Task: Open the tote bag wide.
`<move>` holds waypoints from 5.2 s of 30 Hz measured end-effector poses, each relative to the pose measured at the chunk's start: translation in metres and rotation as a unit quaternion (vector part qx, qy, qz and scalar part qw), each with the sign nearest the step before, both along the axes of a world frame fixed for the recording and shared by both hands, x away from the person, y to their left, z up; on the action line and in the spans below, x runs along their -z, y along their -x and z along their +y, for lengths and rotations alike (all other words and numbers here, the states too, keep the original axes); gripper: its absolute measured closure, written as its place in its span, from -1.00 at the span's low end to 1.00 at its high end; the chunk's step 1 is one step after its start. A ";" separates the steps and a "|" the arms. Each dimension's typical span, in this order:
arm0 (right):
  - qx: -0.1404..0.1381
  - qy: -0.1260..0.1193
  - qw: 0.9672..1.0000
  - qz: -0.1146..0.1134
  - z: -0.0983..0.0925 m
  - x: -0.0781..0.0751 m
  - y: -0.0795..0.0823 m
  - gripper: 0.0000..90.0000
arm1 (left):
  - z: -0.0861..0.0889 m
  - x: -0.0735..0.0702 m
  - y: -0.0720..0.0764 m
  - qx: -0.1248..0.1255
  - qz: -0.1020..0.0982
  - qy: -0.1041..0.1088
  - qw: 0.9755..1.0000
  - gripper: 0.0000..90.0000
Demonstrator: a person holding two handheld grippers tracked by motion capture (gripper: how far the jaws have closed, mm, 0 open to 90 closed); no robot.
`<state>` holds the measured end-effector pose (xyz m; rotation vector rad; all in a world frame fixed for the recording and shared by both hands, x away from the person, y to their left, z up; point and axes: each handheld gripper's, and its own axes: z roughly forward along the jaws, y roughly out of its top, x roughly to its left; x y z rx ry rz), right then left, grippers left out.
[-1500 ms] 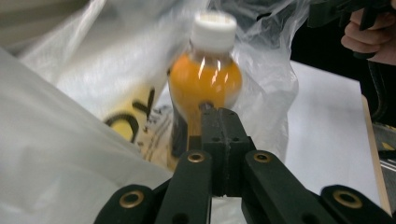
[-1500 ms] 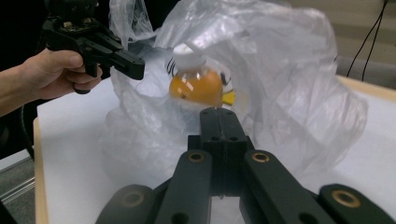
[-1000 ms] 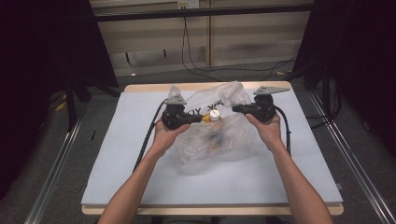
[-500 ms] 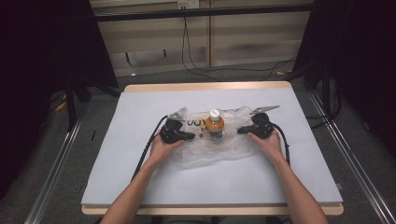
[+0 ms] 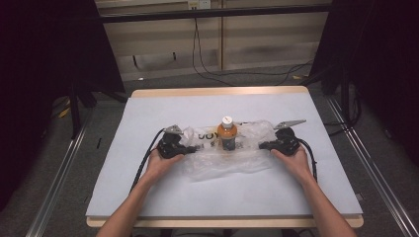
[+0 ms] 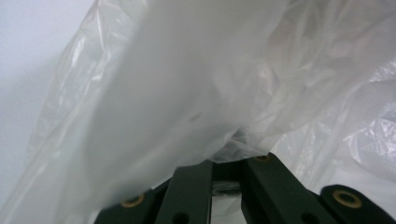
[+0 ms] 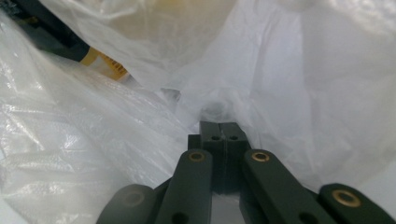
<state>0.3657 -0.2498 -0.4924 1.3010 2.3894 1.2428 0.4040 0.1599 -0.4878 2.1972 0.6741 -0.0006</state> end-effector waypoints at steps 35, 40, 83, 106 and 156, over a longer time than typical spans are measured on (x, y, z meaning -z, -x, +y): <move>-0.040 -0.090 0.989 -0.108 0.019 -0.076 0.031 1.00 | 0.005 -0.068 0.078 0.062 -0.078 0.118 0.988 1.00; -0.051 -0.091 0.988 -0.111 0.031 -0.082 0.027 1.00 | 0.008 -0.075 0.084 0.061 -0.090 0.130 0.986 1.00; -0.141 0.144 0.969 0.145 0.110 -0.030 -0.110 1.00 | -0.118 -0.026 0.081 0.174 -0.037 -0.146 0.973 1.00; -0.020 0.151 0.984 0.095 0.099 -0.032 -0.138 1.00 | -0.103 -0.038 0.116 0.213 -0.033 -0.090 0.972 1.00; -0.096 0.103 0.988 0.065 0.011 -0.023 0.009 1.00 | -0.035 -0.020 0.024 0.048 -0.018 -0.121 0.991 1.00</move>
